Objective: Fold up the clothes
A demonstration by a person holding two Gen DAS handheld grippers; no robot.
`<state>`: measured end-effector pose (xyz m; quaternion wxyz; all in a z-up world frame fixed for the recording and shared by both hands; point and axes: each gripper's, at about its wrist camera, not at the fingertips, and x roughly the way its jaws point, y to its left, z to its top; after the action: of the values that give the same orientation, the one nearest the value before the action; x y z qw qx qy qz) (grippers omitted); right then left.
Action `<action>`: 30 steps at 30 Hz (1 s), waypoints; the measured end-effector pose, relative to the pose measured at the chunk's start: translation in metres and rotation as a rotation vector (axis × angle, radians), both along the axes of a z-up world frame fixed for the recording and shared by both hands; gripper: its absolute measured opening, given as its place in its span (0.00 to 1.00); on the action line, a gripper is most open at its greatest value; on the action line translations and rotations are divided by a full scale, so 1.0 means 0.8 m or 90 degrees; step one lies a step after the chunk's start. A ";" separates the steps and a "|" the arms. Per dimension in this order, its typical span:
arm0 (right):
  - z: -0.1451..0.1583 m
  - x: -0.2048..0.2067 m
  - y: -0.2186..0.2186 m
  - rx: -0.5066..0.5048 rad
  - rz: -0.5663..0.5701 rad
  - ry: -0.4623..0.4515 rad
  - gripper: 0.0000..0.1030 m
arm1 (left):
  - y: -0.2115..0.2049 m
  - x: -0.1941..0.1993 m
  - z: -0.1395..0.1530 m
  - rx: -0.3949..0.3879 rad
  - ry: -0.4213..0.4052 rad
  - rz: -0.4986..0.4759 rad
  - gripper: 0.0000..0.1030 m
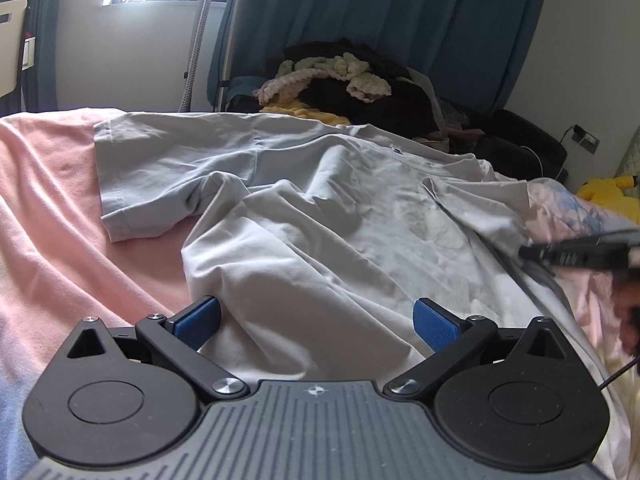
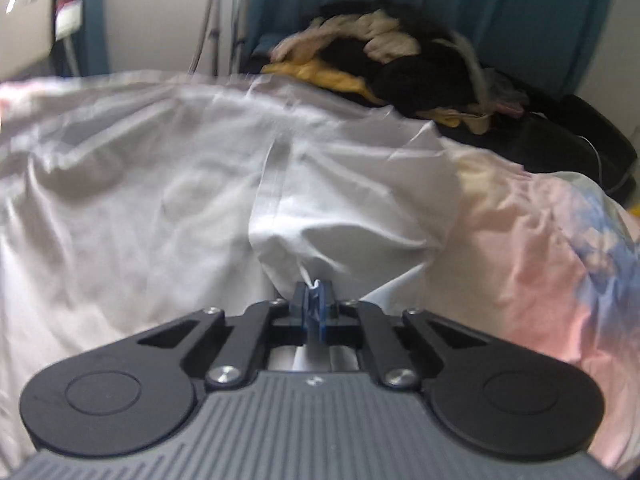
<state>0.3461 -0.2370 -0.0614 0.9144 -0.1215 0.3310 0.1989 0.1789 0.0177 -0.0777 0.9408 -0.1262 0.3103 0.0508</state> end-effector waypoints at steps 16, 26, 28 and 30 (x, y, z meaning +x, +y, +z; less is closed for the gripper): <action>0.010 -0.025 0.011 0.184 -0.113 0.067 0.43 | -0.014 -0.002 -0.004 0.028 -0.018 -0.030 1.00; 0.035 -0.232 -0.120 0.354 -0.319 0.036 0.51 | -0.041 -0.026 0.002 0.132 -0.036 -0.077 1.00; 0.025 -0.267 -0.144 0.413 -0.350 0.043 0.51 | -0.049 -0.039 0.007 0.150 -0.053 -0.094 1.00; 0.019 -0.297 -0.164 0.489 -0.371 0.036 0.51 | -0.058 -0.052 0.012 0.158 -0.061 -0.112 1.00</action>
<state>0.1088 -0.3684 -0.0465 0.9014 0.3283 0.2785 0.0457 0.1370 -0.0291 -0.0684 0.9638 0.0165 0.2660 -0.0002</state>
